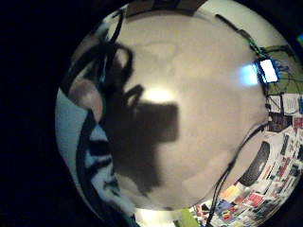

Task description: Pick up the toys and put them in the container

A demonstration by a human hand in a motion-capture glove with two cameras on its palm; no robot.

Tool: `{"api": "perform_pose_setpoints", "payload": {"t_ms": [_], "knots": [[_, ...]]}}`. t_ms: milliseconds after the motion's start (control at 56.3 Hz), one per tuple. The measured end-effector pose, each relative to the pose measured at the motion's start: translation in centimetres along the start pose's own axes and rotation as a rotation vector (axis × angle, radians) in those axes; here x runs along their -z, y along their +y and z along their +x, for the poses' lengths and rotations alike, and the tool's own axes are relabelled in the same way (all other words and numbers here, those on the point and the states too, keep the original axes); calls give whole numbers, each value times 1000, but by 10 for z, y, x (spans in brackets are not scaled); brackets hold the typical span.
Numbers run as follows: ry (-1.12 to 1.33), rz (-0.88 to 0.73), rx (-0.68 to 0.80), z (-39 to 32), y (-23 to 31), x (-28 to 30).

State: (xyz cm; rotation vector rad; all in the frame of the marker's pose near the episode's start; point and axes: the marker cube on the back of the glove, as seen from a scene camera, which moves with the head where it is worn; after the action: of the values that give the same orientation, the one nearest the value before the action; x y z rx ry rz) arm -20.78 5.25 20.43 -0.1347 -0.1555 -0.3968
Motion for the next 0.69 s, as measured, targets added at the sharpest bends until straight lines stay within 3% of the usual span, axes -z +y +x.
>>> {"api": "perform_pose_setpoints", "payload": {"t_ms": [160,284,426,586,692], "knots": [[-91,-92,2,-10,0,5],[-174,-159,16,-27,4,43],[-176,-82,35,-43,-13,123],[-160,73,-21,-40,-81,234],[-176,190,-53,-48,-127,272]]}}
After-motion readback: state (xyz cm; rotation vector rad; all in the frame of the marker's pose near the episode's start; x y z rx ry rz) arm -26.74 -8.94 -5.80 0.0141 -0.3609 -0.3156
